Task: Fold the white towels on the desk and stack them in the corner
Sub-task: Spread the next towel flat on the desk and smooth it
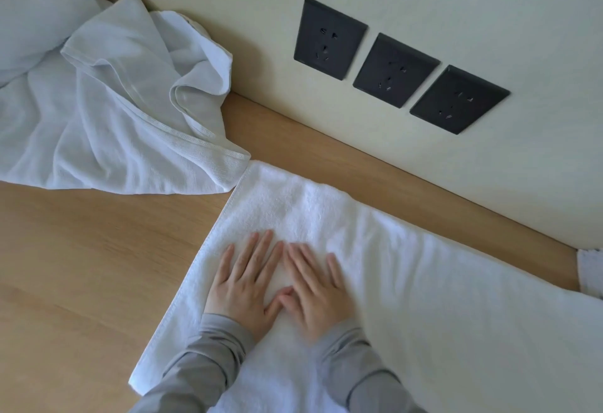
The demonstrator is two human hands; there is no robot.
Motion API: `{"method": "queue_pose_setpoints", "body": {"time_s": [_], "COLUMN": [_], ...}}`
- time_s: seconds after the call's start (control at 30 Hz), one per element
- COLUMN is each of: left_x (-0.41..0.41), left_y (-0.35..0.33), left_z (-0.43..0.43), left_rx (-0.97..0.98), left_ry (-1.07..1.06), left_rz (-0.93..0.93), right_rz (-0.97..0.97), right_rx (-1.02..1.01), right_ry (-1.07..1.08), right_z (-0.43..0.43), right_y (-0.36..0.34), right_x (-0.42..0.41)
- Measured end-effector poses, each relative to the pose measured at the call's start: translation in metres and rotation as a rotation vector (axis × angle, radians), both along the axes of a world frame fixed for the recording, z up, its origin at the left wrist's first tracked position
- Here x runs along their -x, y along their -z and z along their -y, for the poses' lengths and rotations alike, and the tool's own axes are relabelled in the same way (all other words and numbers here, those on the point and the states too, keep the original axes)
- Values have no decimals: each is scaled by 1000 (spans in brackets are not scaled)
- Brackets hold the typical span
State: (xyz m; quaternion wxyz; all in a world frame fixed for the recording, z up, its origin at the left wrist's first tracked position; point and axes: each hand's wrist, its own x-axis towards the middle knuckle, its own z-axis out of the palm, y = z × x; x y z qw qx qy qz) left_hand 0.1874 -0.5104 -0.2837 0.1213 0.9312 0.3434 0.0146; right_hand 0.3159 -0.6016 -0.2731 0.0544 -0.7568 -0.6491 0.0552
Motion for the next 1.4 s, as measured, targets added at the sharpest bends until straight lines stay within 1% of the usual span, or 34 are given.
{"method": "queue_pose_setpoints", "body": {"time_s": [0.07,0.13,0.2,0.27,0.33,0.37,0.4,0.43,0.47,0.5,0.57,0.6,0.63,0.67,0.7,0.73,0.8,0.83,0.87,0.9,0.97,1.0,1.03,1.07,1.1,1.13,1.27,1.33,1.37,1.4], "left_x": [0,-1,-1,0,8,16,25,35,45,53,63,65,65,64,64,64,63,63,63,63,62,62,62,63,63,63,61,60,58,55], "left_y": [0,-1,-5,-9,-12,-13,-13,-13,-12,-11,-10,-8,-7,-5,-3,-2,0,1,1,1,2,3,4,5,5,5,1,-3,-6,-9], "left_z": [0,1,1,-1,-2,-2,-3,-4,-5,-6,-8,-9,-10,-10,-10,-9,-8,-8,-8,-8,-8,-8,-9,-9,-9,-9,-9,-8,-8,-8], "left_rx": [9,7,15,18,37,52,55,50,49,58,79,86,89,87,81,72,55,51,51,51,54,54,48,38,36,44,72,68,60,53], "left_ry": [-11,-16,-14,1,9,-13,-48,-82,-105,-114,-115,-114,-116,-118,-120,-121,-121,-123,-126,-130,-131,-125,-118,-112,-113,-120,-134,-143,-157,-174], "left_rz": [-11,-18,-21,2,56,85,107,113,103,88,68,59,51,44,38,31,21,22,26,30,31,32,35,39,42,43,30,30,33,41], "right_rz": [35,67,60,45,24,24,22,8,-8,-36,-66,-57,-32,17,59,93,122,128,138,128,49,20,9,1,-3,-13,56,56,58,58], "right_rx": [68,133,223,291,268,189,57,-52,-119,-123,-47,-10,34,76,109,154,314,331,269,150,-54,-112,-103,-58,-15,5,117,194,197,158], "right_ry": [65,221,384,457,544,572,551,474,337,174,-125,-220,-259,-237,-150,-5,307,370,358,280,34,-103,-205,-252,-243,-182,226,404,447,459], "right_z": [12,23,32,34,24,15,2,-13,-28,-43,-67,-75,-82,-85,-87,-90,-96,-100,-103,-106,-108,-103,-95,-86,-77,-68,-33,-22,-19,-16], "right_y": [2,-1,-1,-1,-6,-10,-14,-17,-17,-16,-11,-7,-4,-3,-4,-4,-10,-14,-16,-19,-22,-19,-14,-10,-7,-4,-8,-11,-13,-16], "right_x": [-32,-69,-97,-108,-99,-86,-69,-47,-22,1,28,24,10,-9,-33,-59,-98,-101,-93,-75,-20,9,33,46,45,33,-39,-61,-61,-54]}}
